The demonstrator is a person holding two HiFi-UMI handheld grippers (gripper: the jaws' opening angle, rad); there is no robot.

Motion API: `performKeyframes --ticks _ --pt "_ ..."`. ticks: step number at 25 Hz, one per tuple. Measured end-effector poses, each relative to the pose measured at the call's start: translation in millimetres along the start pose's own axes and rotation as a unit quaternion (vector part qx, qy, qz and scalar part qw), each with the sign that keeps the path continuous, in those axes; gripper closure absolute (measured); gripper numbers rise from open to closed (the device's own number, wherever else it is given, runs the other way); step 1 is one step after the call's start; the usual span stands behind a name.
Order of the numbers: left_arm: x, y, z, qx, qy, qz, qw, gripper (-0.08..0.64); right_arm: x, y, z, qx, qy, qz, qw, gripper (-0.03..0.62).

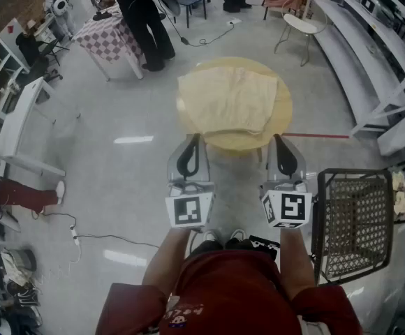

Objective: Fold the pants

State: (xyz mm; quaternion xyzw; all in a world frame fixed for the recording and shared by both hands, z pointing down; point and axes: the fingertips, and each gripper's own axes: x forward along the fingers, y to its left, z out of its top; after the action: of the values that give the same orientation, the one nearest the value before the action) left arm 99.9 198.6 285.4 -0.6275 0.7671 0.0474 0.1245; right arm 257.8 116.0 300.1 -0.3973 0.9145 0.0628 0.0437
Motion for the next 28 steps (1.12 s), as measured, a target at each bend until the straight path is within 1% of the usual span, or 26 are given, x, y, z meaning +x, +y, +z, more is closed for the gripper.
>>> performKeyframes --ticks 5,10,13,17,20,23,28 --pt "8.5 -3.3 1.2 -0.003 -0.001 0.003 1.0000 0.554 6.4 -7.3 -3.0 0.005 0.000 0.001 1.000 0.594" --pt "15.8 -10.8 -4.9 -0.004 0.004 0.010 0.9999 0.554 11.3 -15.6 -6.5 0.019 -0.008 0.013 1.000 0.592" --pt "19.0 -16.7 -8.4 0.000 0.012 0.018 0.9998 0.554 14.8 -23.5 -13.4 0.031 -0.005 0.023 0.999 0.592" --pt "17.5 -18.4 -13.9 0.011 0.022 0.037 0.9990 0.554 22.0 -24.9 -24.7 0.049 0.001 0.047 0.998 0.592" --pt "13.8 -12.0 -18.2 0.016 0.027 0.053 0.9981 0.554 28.5 -16.0 -32.2 0.058 0.003 0.065 0.996 0.592" --pt "6.2 4.2 -18.5 0.018 0.027 0.068 0.9971 0.554 37.1 4.8 -35.2 0.062 0.005 0.084 0.995 0.592" --pt "-1.3 38.7 -23.4 0.013 0.022 0.081 0.9964 0.554 53.2 43.2 -36.6 0.052 0.005 0.103 0.993 0.592"
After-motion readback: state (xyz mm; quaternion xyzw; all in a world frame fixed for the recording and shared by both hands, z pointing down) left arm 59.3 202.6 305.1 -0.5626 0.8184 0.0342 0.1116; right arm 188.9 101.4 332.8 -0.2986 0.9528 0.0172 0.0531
